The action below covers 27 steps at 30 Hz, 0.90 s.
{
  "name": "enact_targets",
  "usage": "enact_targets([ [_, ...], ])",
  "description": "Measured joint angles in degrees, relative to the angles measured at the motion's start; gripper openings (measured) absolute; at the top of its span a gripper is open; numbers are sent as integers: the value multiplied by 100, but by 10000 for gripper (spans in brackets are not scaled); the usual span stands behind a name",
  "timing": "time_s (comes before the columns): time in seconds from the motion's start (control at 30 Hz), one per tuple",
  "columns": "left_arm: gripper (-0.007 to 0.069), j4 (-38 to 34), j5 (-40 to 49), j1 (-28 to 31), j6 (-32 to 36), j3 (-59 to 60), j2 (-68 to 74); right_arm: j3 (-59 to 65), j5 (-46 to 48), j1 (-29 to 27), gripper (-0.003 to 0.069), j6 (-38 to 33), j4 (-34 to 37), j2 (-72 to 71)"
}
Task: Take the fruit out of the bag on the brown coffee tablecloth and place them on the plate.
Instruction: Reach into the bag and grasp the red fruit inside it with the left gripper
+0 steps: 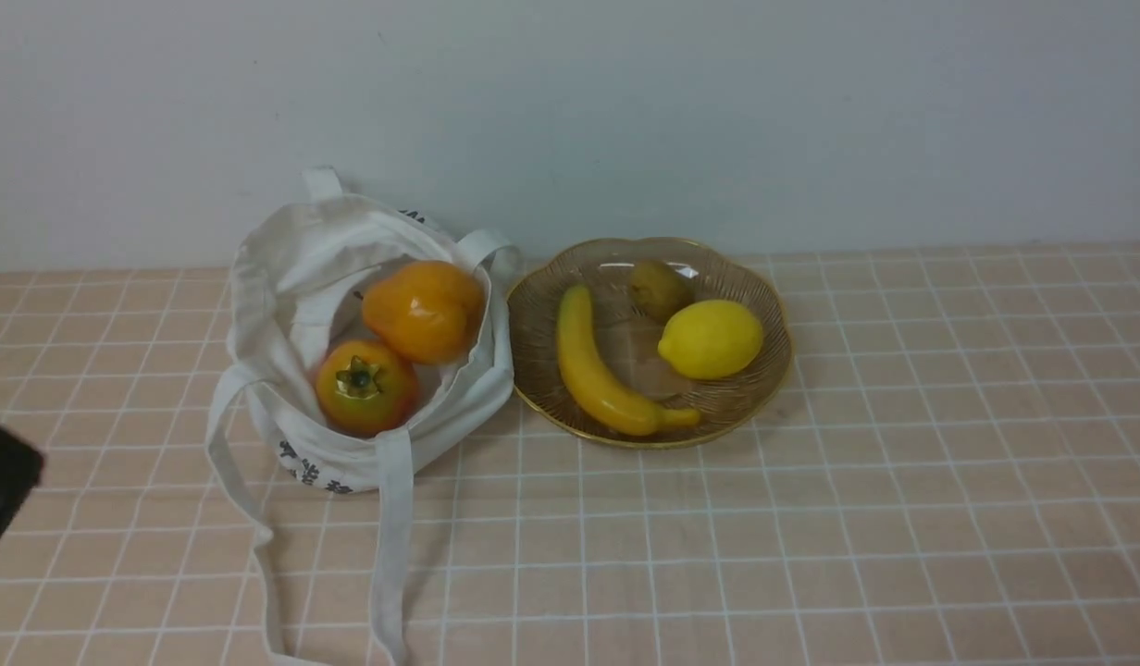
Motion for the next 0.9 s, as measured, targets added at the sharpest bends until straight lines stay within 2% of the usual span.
enact_targets([
  [0.1,-4,1087,1239,0,183,-820,1356,0,0,0,-14,0,0,0],
  [0.2,-4,2430,2657,0,-80,-1634,2748,0,0,0,-14,0,0,0],
  [0.23,-4,2529,2743,0,-100,-1751,2847,0,0,0,-14,0,0,0],
  [0.3,-4,3674,3554,0,-339,-2427,4012,0,0,0,-14,0,0,0],
  [0.37,-4,4297,3752,0,-533,-2931,4768,0,0,0,-14,0,0,0],
  [0.53,6,4688,3626,0,-954,-3849,6062,0,0,0,-14,0,0,0],
  [0.67,81,4533,3312,0,-1210,-4355,6857,0,0,0,-14,0,0,0],
  [0.8,203,4418,3001,0,-1434,-4642,7453,0,0,0,-14,0,0,0],
  [0.9,348,4394,2397,0,-1783,-4738,7844,0,0,0,-14,0,0,0],
])
